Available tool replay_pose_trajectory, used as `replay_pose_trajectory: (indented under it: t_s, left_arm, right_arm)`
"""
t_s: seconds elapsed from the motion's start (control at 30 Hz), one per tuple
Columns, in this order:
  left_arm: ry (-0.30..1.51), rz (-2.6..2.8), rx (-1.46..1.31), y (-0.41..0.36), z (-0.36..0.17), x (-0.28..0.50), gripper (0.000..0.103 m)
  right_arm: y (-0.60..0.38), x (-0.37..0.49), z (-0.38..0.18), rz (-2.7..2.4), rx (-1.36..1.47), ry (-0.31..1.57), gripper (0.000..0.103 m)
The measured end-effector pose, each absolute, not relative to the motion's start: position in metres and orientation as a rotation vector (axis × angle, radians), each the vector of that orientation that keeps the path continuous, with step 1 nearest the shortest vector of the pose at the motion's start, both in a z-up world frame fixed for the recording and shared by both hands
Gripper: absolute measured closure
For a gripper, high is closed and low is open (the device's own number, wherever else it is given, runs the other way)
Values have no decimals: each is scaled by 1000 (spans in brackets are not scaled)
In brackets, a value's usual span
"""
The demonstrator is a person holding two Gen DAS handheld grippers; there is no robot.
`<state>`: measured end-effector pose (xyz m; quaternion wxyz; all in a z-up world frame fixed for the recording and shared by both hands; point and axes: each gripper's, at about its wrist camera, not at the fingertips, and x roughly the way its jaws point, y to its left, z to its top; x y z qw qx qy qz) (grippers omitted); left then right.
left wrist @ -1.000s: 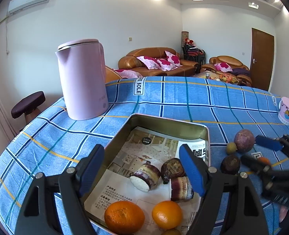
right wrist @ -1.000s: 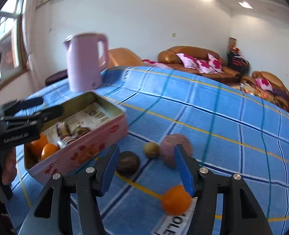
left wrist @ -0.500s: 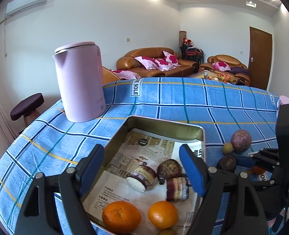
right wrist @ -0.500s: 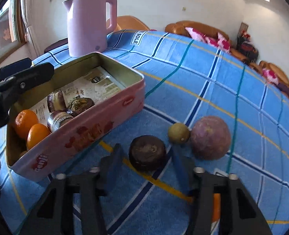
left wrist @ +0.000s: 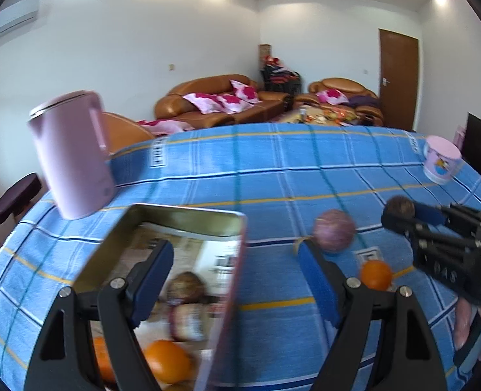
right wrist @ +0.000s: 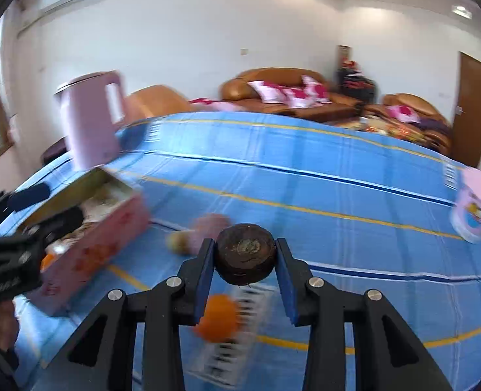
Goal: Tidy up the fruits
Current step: 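Grasp a small orange with the left gripper while the right grasps the dark brown fruit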
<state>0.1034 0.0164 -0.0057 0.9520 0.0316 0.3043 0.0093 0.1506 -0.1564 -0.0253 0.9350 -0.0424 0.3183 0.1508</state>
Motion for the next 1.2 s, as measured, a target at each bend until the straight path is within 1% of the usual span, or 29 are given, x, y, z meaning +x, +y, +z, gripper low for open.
replay_pose_trajectory:
  t_s: [0.23, 0.47, 0.53, 0.57, 0.67, 0.73, 0.77, 0.8, 0.83, 0.93, 1.2]
  left_arm:
    - [674, -114, 64, -25, -22, 113, 22]
    - [698, -219, 87, -58, -28, 111, 25]
    - [708, -247, 93, -64, -29, 111, 32]
    - [721, -265, 91, -67, -31, 112, 33]
    - [764, -290, 83, -70, -38, 117, 40]
    - [792, -309, 79, -72, -44, 122, 50]
    - [806, -318, 78, -72, -46, 122, 52]
    - [819, -334, 75, -74, -49, 122, 58]
    - [825, -356, 64, -75, -50, 122, 68]
    - [816, -351, 66, -76, -49, 121, 70]
    - [727, -238, 57, -54, -39, 122, 71]
  right_arm:
    - [-193, 164, -31, 212, -4, 653, 64]
    - [-199, 163, -29, 181, -18, 642, 64]
    - [-201, 163, -28, 181, -4, 644, 64]
    - [-202, 164, -29, 180, 1, 645, 64]
    - [-203, 166, -29, 178, 16, 646, 64]
    - [-204, 167, -30, 178, 22, 649, 64]
    - [-204, 167, -30, 180, 24, 649, 64]
    - [-204, 167, -31, 182, 25, 649, 64]
    - [-204, 167, -31, 184, 25, 649, 64]
    - [-204, 165, -30, 195, 27, 638, 64]
    - [-198, 159, -28, 265, 28, 618, 64]
